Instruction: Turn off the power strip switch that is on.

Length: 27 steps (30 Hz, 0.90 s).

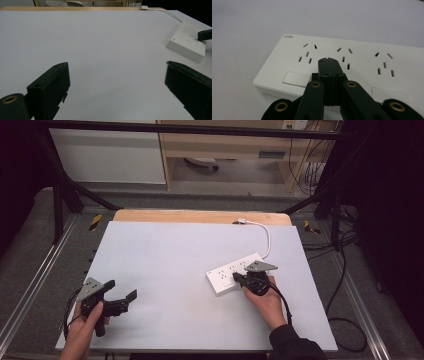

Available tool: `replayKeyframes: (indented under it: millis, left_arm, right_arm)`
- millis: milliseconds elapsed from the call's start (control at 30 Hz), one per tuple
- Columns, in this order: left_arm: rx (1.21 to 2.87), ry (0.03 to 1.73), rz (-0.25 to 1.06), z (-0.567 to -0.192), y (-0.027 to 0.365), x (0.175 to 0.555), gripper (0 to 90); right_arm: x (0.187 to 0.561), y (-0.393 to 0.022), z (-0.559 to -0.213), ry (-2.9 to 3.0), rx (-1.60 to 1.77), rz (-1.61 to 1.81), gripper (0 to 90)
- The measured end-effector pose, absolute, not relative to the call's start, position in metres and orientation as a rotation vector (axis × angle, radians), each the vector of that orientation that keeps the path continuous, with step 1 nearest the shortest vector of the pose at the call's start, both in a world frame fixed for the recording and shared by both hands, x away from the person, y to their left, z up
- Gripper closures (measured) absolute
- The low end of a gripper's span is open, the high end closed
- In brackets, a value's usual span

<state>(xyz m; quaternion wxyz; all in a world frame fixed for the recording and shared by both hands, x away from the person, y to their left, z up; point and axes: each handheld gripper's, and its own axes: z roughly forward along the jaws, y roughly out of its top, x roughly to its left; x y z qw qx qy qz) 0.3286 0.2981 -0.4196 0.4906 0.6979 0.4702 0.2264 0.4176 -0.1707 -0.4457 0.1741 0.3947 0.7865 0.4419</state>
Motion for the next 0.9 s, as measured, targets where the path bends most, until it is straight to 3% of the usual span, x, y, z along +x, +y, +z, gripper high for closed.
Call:
replayKeyframes:
  millis: [900]
  left_arm:
    - [1.690,1.153,0.548,-0.4217,0.2978,0.3294,6.0]
  right_arm:
    - [0.4170,-0.1755,-0.4401,2.178,1.117,1.323,86.6]
